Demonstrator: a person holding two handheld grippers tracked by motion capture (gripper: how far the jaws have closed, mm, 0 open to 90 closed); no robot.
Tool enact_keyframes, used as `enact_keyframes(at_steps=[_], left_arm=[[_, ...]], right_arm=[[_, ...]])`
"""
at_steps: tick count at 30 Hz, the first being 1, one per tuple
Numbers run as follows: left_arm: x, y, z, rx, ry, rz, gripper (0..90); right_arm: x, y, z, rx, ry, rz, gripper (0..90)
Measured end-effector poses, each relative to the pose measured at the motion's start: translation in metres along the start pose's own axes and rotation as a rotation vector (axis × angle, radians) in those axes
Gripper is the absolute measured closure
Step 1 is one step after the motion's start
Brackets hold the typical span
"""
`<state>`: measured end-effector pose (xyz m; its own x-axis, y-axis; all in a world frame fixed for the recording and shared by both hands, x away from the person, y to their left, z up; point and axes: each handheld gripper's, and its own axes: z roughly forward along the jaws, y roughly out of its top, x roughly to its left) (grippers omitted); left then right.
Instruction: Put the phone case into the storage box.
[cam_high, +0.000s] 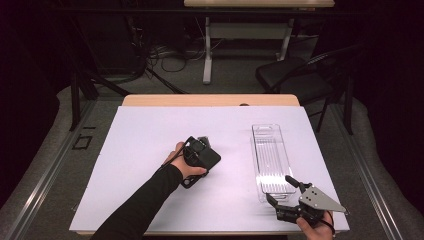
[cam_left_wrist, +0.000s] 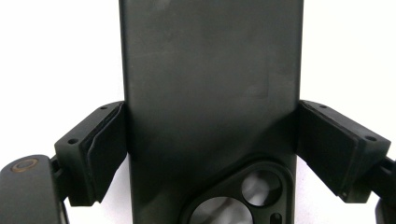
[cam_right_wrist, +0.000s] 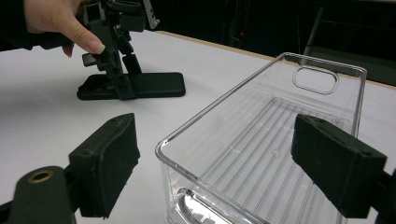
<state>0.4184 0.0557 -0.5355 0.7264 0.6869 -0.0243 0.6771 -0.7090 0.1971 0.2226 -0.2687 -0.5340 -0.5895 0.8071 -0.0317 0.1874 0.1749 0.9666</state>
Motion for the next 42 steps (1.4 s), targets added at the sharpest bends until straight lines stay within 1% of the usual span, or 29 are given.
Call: enact_keyframes(at_steps=[6,13,15,21,27,31,34,40,41,42], left_arm=[[0.000,0.001,0.000,0.005,-0.005,-0.004,12.9],[0.001,0.001,0.000,0.008,-0.010,0.003,13.4],[0.001,0.001,-0.001,0.008,-0.009,0.011,13.5],[0.001,0.001,-0.004,0.016,-0.026,0.015,13.6],[0.000,0.000,-0.013,0.013,-0.047,0.024,13.6],[0.000,-0.001,-0.020,0.004,-0.056,0.026,13.7],[0.000,-0.002,-0.026,0.006,-0.071,0.023,13.7],[0.000,-0.004,-0.037,0.002,-0.077,0.029,13.8],[0.000,-0.005,-0.040,-0.001,-0.072,0.035,13.8],[0.000,-0.005,-0.041,-0.003,-0.078,0.031,13.8]], right_arm=[[0.000,0.000,0.000,-0.001,0.000,0.000,14.3],[0.000,0.000,0.000,0.003,0.001,-0.001,14.3],[0.000,0.000,0.000,0.003,0.001,-0.001,14.3],[0.000,0.000,0.000,0.004,0.001,-0.001,14.3],[0.001,0.000,0.000,0.007,0.002,-0.005,14.3],[0.001,0.000,0.001,0.003,0.002,-0.009,14.3],[0.001,0.000,0.001,0.002,0.000,-0.012,14.3],[0.001,0.001,0.000,0.004,-0.006,-0.020,14.3],[0.001,0.001,0.000,0.004,-0.007,-0.020,14.3],[0.001,0.001,0.000,0.004,-0.010,-0.016,14.3]])
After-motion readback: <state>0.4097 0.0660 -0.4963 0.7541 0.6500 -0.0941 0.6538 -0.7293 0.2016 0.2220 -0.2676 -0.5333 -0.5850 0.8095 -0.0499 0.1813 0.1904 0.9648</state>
